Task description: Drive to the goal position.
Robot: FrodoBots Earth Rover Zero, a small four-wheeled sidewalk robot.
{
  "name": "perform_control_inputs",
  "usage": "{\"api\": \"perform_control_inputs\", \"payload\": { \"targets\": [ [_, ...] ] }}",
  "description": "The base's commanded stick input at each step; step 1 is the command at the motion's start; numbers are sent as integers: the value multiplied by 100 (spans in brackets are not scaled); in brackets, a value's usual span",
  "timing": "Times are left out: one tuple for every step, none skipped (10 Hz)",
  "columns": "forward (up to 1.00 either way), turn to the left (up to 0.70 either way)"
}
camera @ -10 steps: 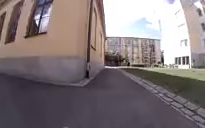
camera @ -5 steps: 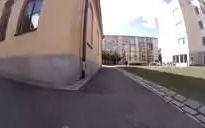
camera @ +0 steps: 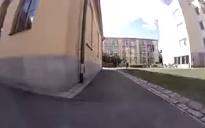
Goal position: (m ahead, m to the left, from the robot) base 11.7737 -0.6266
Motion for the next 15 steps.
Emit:
{"api": "perform_control_inputs", "payload": {
  "targets": [
    [85, 0],
    [85, 0],
    [85, 0],
    [85, 0],
    [85, 0],
    [85, 0],
    [85, 0],
    [85, 0],
    [85, 0],
    [85, 0],
    [85, 0],
    [85, 0],
    [85, 0],
    [85, 0],
    [85, 0]
  ]
}}
